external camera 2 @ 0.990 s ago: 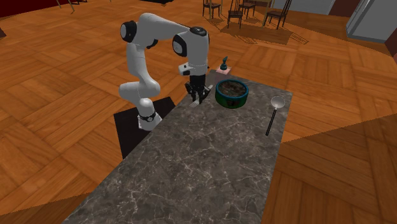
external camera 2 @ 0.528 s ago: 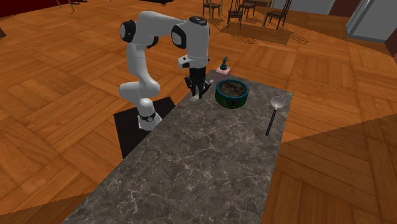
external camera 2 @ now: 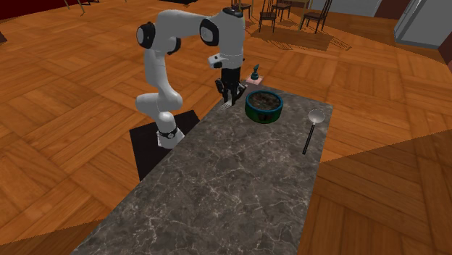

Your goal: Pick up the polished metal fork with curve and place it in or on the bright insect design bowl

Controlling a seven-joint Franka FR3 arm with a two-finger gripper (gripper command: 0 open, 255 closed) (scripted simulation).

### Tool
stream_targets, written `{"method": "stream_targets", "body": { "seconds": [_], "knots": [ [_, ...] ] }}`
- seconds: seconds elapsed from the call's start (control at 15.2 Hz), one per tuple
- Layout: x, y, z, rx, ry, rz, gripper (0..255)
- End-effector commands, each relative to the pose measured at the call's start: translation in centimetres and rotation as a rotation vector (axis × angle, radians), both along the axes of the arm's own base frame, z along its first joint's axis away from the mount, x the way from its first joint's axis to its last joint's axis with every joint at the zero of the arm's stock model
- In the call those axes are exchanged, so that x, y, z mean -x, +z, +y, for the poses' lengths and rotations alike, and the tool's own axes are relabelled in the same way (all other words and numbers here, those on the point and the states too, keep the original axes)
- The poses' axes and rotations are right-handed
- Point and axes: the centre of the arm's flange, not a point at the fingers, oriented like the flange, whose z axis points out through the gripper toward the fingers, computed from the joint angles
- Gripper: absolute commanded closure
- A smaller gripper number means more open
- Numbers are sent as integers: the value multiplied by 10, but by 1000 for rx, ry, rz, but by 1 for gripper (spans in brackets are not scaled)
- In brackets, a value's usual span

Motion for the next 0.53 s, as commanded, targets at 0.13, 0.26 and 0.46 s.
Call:
{"method": "stream_targets", "body": {
  "seconds": [0.13,0.26,0.46],
  "knots": [
    [7,1,52,0,-1,0,255],
    [9,2,79,0,-1,0,255],
    [12,2,118,0,-1,0,255]
  ]
}}
